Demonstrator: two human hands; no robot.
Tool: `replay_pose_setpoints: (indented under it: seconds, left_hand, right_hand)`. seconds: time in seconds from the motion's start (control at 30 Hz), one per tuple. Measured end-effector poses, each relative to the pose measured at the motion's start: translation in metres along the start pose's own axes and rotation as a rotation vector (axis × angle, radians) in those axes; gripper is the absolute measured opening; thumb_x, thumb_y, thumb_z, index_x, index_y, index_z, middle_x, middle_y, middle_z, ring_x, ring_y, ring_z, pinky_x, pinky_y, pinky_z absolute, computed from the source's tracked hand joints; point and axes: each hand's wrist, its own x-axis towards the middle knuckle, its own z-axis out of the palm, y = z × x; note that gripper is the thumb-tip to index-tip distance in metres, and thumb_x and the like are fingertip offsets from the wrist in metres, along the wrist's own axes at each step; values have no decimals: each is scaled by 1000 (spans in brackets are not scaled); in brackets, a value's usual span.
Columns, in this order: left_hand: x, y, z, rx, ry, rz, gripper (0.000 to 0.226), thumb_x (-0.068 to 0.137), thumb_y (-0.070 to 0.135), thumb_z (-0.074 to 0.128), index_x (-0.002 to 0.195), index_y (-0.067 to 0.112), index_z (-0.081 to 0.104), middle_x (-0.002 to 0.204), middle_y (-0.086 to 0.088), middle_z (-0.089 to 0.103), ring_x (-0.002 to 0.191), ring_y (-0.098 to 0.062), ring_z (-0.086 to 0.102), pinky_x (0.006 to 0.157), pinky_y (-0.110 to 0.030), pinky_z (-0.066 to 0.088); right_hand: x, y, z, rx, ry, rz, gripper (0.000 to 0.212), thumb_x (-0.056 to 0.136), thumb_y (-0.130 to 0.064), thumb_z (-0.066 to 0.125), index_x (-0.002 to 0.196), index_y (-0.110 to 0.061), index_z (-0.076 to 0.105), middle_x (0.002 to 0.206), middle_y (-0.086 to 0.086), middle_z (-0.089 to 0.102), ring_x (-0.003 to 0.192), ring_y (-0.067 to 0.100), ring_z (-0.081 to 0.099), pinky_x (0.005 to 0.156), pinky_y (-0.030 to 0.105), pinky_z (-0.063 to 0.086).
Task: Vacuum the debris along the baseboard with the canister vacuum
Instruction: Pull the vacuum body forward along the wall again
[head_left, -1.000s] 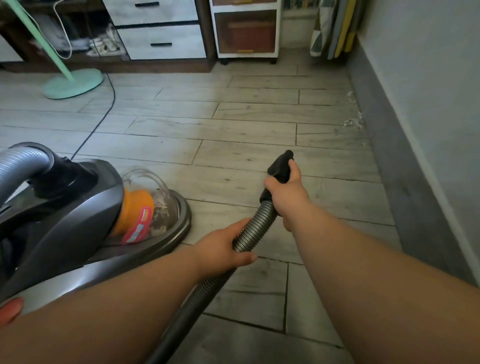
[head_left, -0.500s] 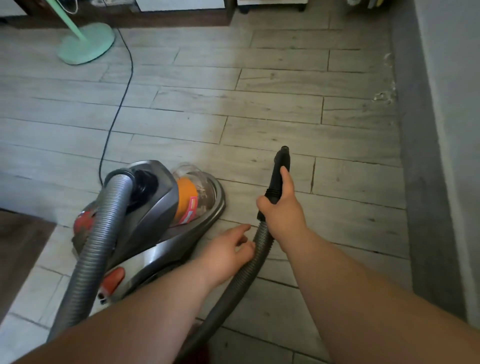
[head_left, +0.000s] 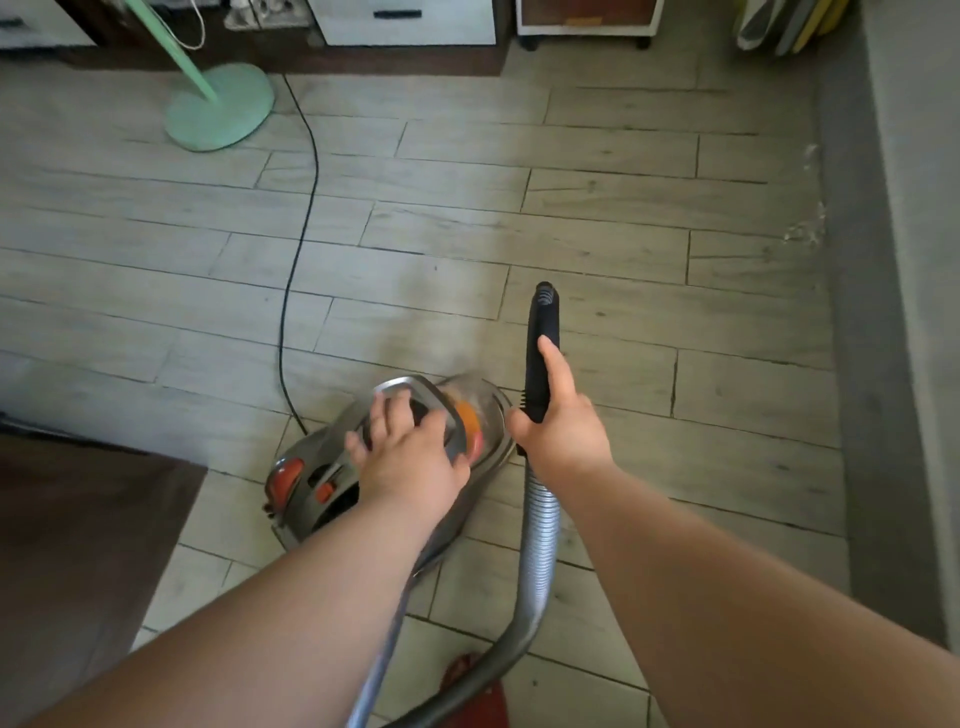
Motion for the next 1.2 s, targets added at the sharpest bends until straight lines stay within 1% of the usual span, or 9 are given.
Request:
replay_pose_setpoints:
  seconds: [0.13,0.27,0.4,0.53,0.6,0.7,0.87,1.0,1.2]
  left_hand:
    - [21,-15,-3,-86,-189,-159,61,85,47,57,140,39,33,156,-3,-6,145,-33,-2,110,-52,27]
    - [29,-21,8,-312,-262,-171,62,88,30,59,142,39,30,156,-1,-20,136,-35,31,103,-43,42]
    - [31,-22,21,-446,-168,-145,55,91,19,56,140,33,37,156,1,-20,138,-36,26,103,-42,42]
    - [36,-19,28,-510,-60,-128,53,90,12,57,138,29,43,157,4,-16,142,-33,20,103,-37,42]
    - [43,-16,25,-508,-27,-146,53,89,11,58,138,28,43,158,1,-13,142,-33,21,102,-34,43]
    - [63,-3,16,-500,1,-184,57,90,12,58,142,27,39,158,-3,-10,138,-36,29,98,-32,43]
    - [105,25,-6,-478,-50,-254,63,92,19,55,148,29,29,157,-3,-12,133,-38,37,98,-35,43]
    - [140,56,-24,-471,-69,-259,62,92,21,54,148,28,28,157,-4,-10,128,-40,42,98,-38,43]
    - [198,114,-55,-501,-82,-297,66,92,14,53,149,31,25,157,1,-13,131,-39,39,94,-38,45]
  right_hand:
    - [5,-24,17,-66,-29,-13,79,92,-34,60,145,-61,9,100,1,47,65,4,51,57,16,35]
    - [13,-41,29,-116,-41,-17,77,92,-30,59,145,-61,11,100,2,47,57,5,52,49,8,31]
    - [25,-47,40,-120,-50,-25,76,93,-33,59,146,-59,12,100,3,47,58,4,50,42,5,36]
    - [37,-45,40,-136,-67,-49,74,93,-35,59,146,-59,12,97,-2,44,55,2,50,46,0,34]
    - [44,-44,35,-132,-73,-44,74,93,-37,60,145,-61,12,99,-4,43,52,1,51,48,1,35]
    - [66,-43,21,-138,-76,-50,76,92,-36,60,143,-64,10,102,-3,45,63,2,54,53,7,35]
    - [105,-41,-7,-142,-68,-67,83,89,-29,62,141,-66,9,102,0,47,78,17,60,75,31,51]
    - [137,-45,-34,-147,-87,-97,81,91,-30,62,145,-61,10,101,-1,45,78,11,56,74,29,46]
    - [187,-52,-79,-149,-83,-112,80,91,-30,61,145,-62,11,105,1,48,80,20,62,73,32,51]
